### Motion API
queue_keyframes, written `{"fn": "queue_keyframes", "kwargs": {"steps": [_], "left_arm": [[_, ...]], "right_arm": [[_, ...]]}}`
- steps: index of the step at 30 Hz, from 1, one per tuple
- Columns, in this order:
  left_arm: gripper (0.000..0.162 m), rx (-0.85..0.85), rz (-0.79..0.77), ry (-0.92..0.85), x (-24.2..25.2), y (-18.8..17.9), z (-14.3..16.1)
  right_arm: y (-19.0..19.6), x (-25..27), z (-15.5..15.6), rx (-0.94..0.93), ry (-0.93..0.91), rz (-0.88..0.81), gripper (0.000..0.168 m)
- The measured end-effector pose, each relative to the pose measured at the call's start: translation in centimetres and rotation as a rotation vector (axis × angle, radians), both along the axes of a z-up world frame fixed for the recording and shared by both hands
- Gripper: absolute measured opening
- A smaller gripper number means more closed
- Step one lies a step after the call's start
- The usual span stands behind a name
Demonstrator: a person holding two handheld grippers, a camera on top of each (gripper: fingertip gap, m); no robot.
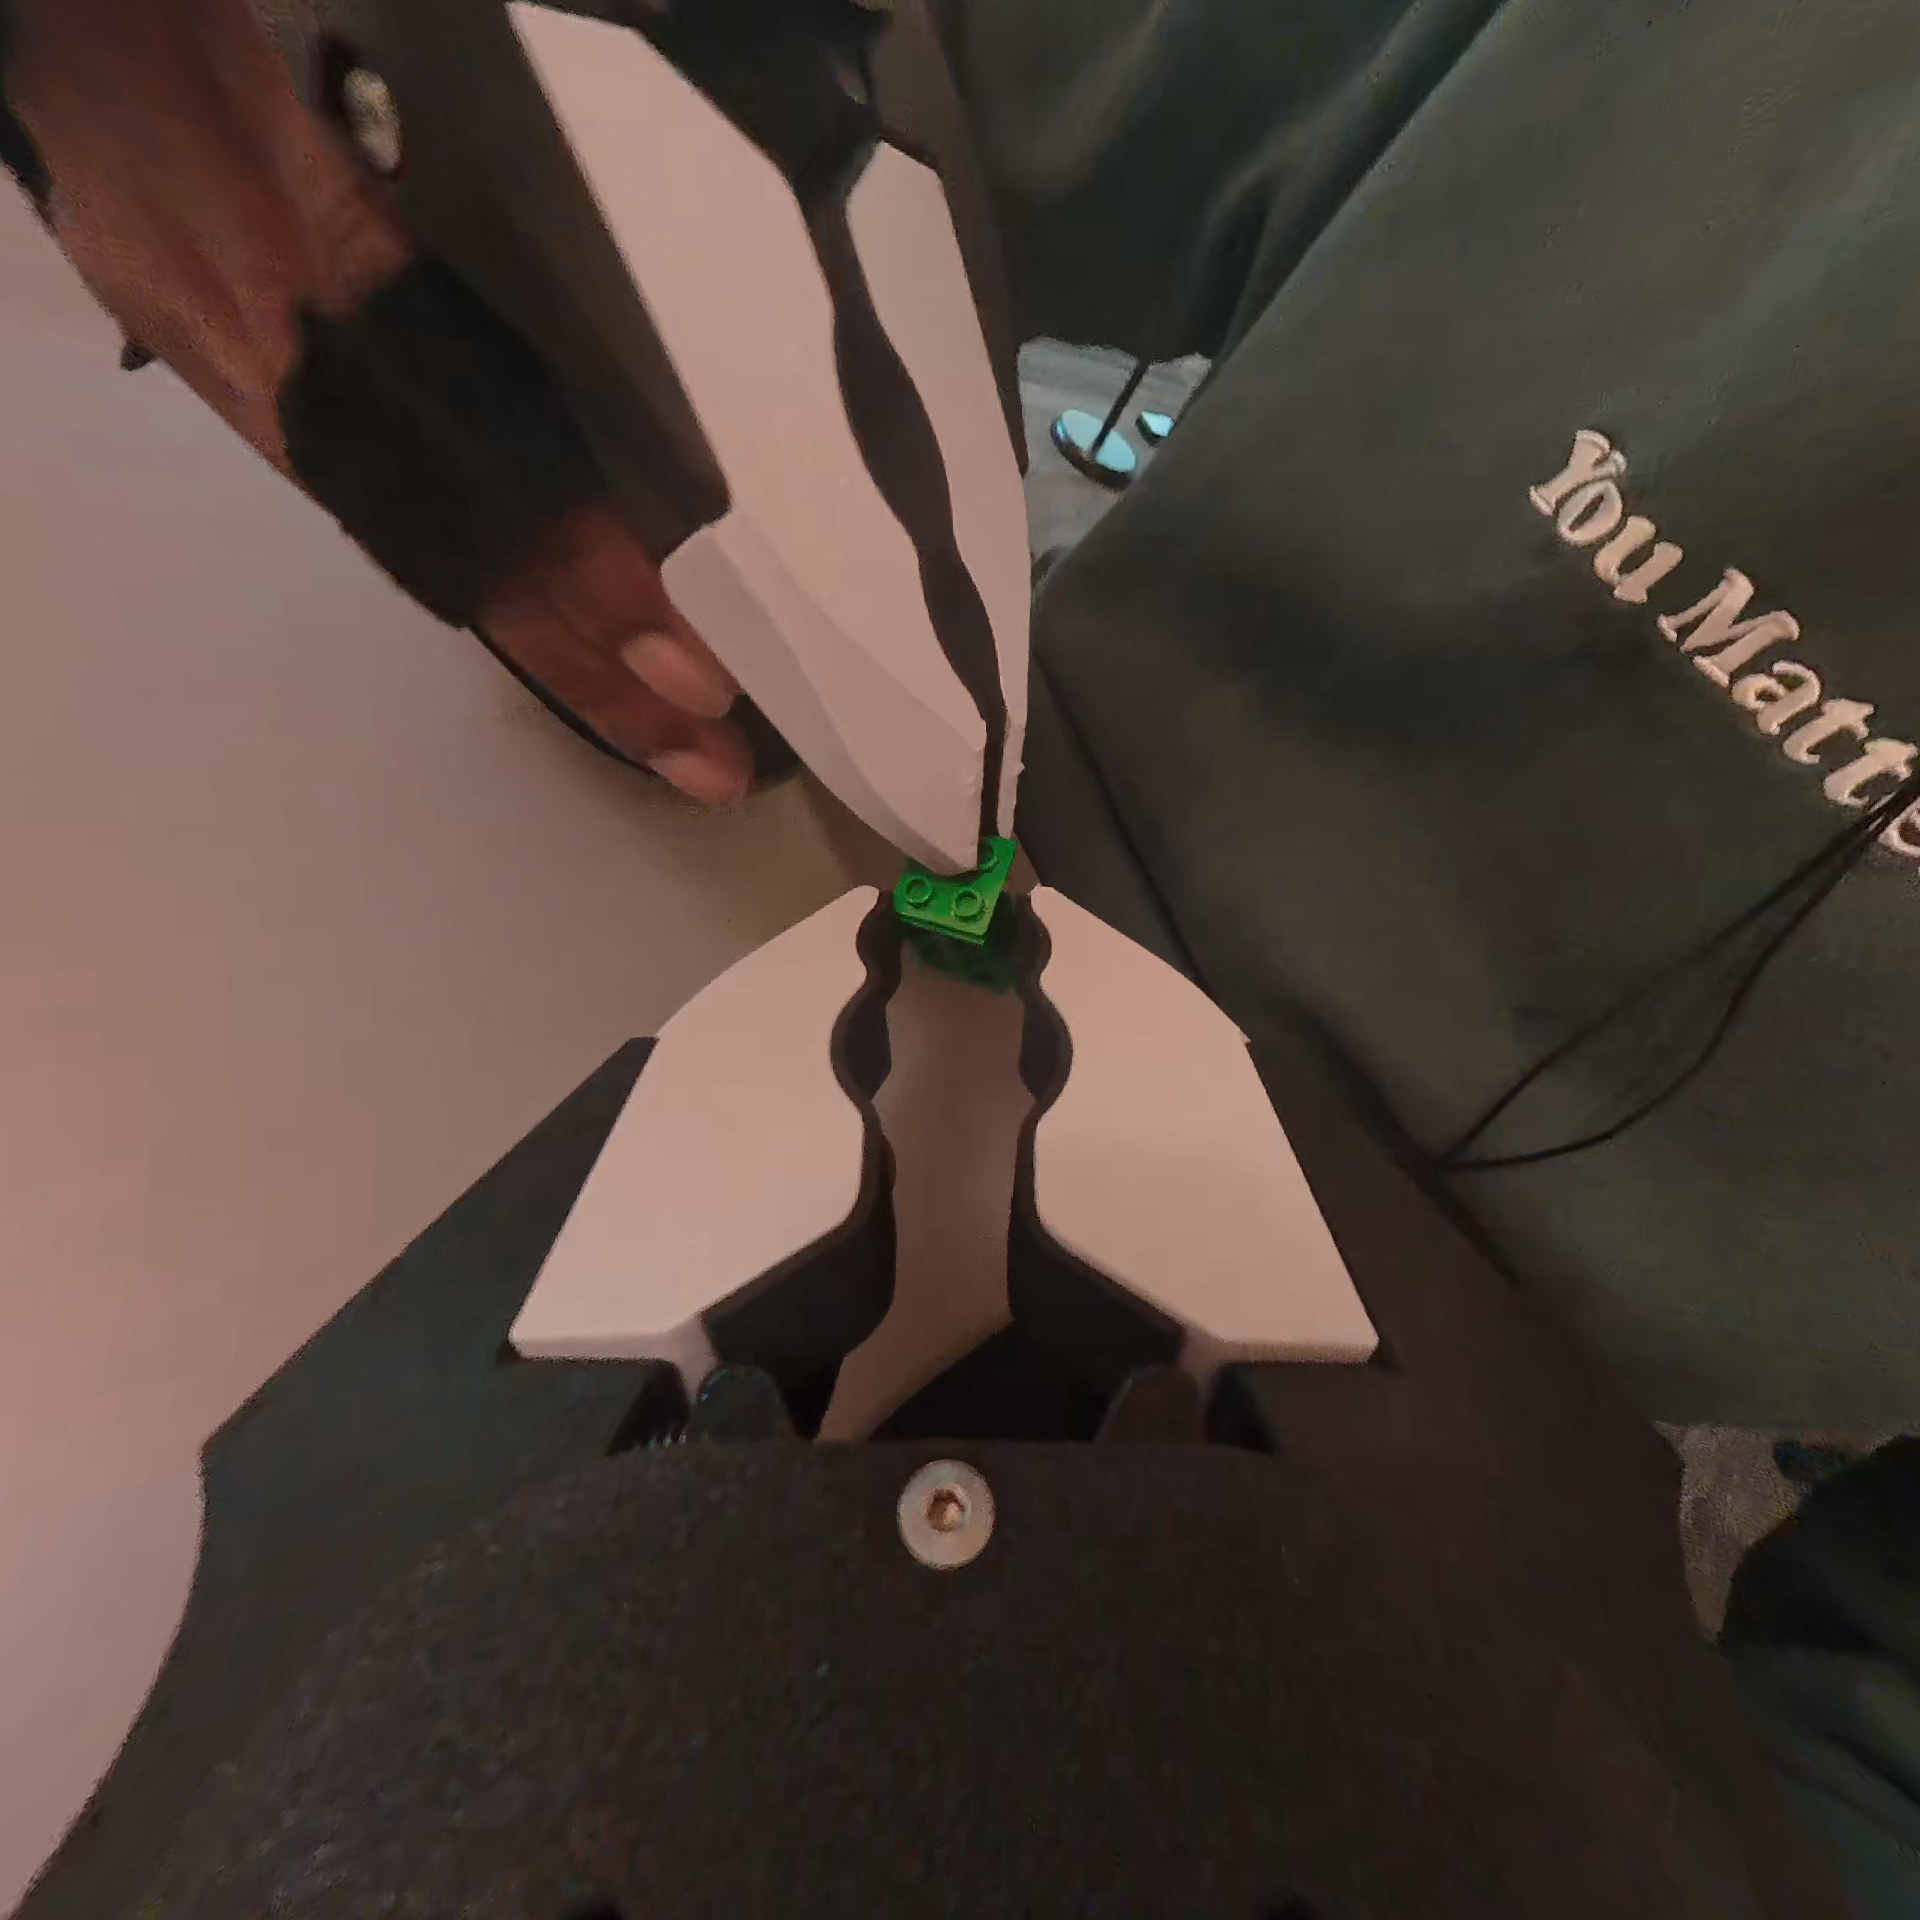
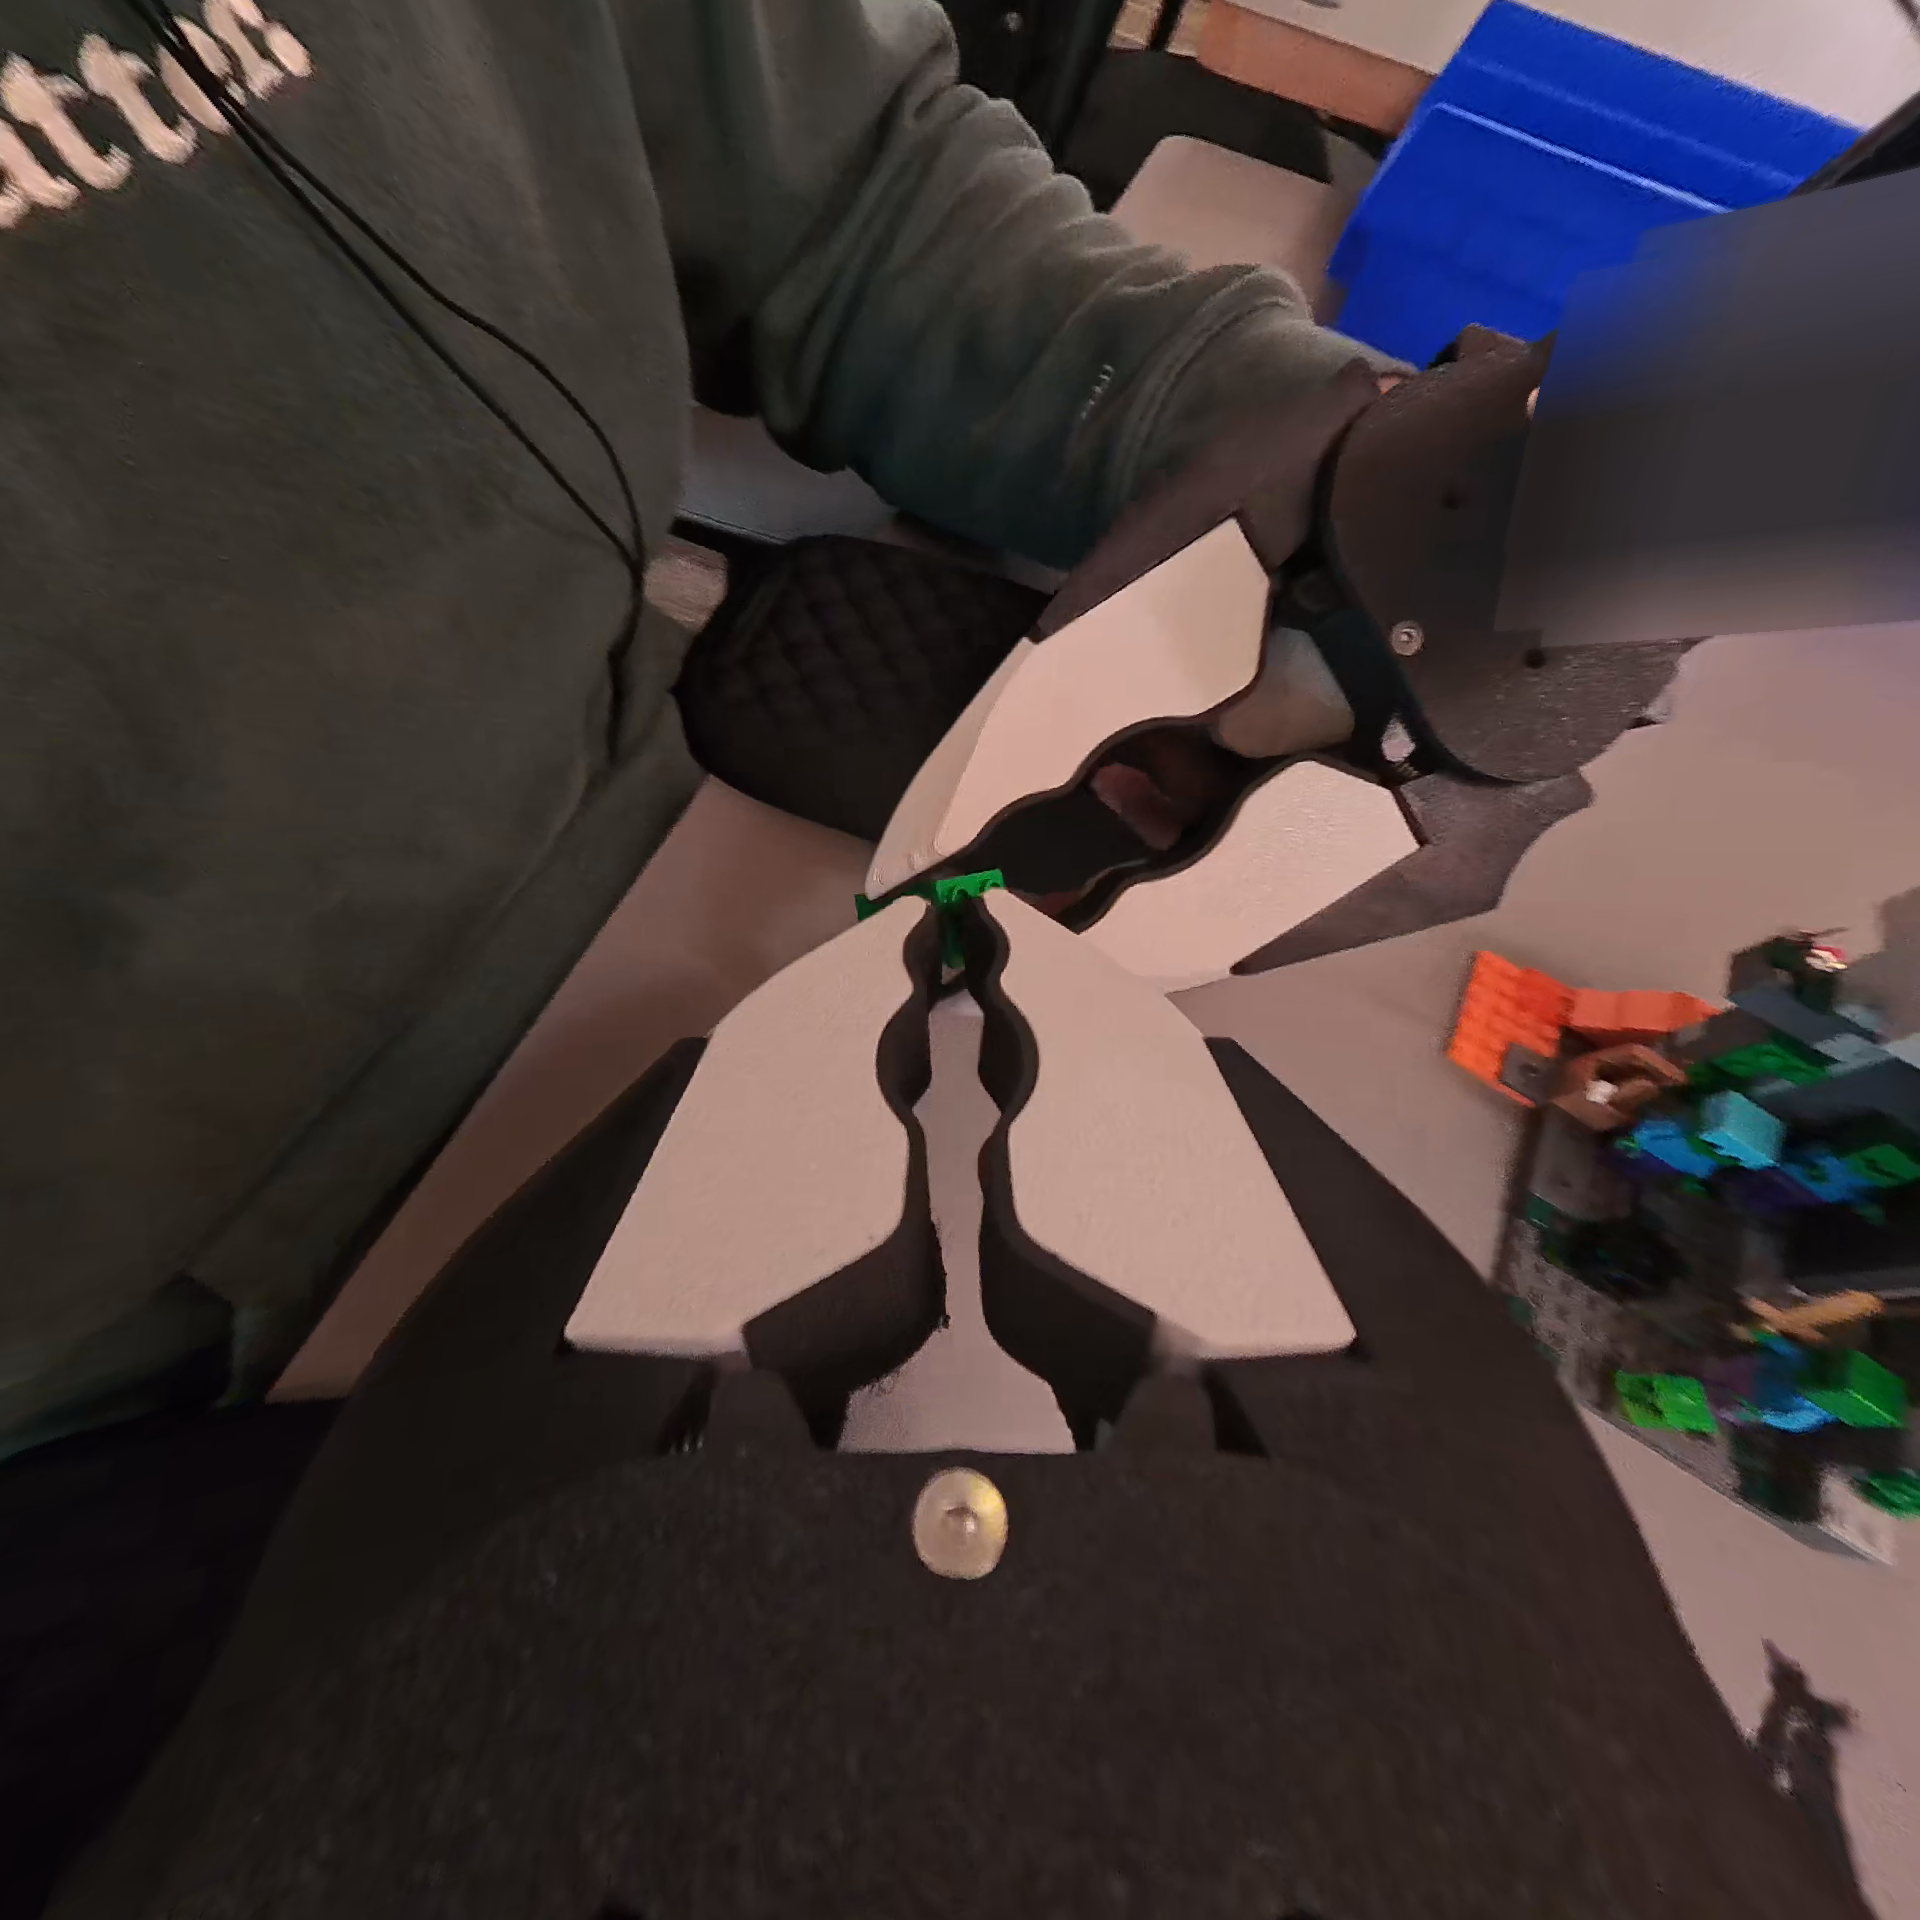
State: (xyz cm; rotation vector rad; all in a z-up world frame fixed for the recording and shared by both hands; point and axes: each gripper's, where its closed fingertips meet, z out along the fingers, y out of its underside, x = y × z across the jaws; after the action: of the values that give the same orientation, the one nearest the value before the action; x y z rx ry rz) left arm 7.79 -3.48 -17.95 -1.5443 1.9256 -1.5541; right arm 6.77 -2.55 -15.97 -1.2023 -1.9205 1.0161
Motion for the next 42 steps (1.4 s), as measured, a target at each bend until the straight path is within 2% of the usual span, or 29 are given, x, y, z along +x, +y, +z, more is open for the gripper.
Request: {"fn": "queue_keyframes", "kwargs": {"steps": [5, 9, 11, 13, 15, 19, 26, 30, 33, 38, 42], "left_arm": [[0.021, 0.047, -0.062, 0.002, 0.1, -0.9, 0.3], [0.021, 0.031, 0.003, -0.057, 0.1, -0.1, 1.3], [0.021, 0.008, 0.064, -0.102, 0.0, 0.6, 1.5], [0.020, -0.010, 0.104, -0.110, -0.6, 1.3, 1.2], [0.020, -0.003, 0.116, -0.098, -0.9, 1.3, 0.7], [0.020, 0.000, 0.114, -0.081, -1.0, 1.1, 0.5], [0.020, 0.030, 0.111, -0.066, -1.0, 0.4, 0.5], [0.027, -0.005, 0.205, -0.146, -0.7, 1.6, 1.6], [0.031, -0.015, 0.255, -0.174, -0.7, 2.2, 2.0], [0.024, -0.063, 0.300, -0.182, -0.8, 2.8, 2.1], [0.023, 0.011, 0.248, -0.097, -0.9, 2.1, 0.9]], "right_arm": [[-0.9, -0.3, 0.5, -0.098, -0.008, 0.086, 0.004], [-0.1, -0.3, 1.5, -0.118, 0.045, 0.058, 0.004], [0.6, -0.6, 1.6, -0.052, 0.088, 0.000, 0.004], [1.2, -1.0, 1.2, 0.106, 0.110, -0.062, 0.005], [1.2, -1.3, 0.6, 0.233, 0.080, -0.090, 0.006], [1.4, -1.4, -0.2, 0.416, -0.014, -0.099, 0.020], [0.7, -1.4, 0.1, 0.431, -0.079, -0.060, 0.010], [2.1, -1.1, 1.0, 0.402, -0.032, -0.134, 0.009], [3.0, -1.3, 1.8, 0.451, 0.030, -0.199, 0.009], [3.7, -1.4, 2.7, 0.535, 0.084, -0.270, 0.009], [2.9, -1.2, 1.8, 0.460, 0.029, -0.218, 0.009]]}}
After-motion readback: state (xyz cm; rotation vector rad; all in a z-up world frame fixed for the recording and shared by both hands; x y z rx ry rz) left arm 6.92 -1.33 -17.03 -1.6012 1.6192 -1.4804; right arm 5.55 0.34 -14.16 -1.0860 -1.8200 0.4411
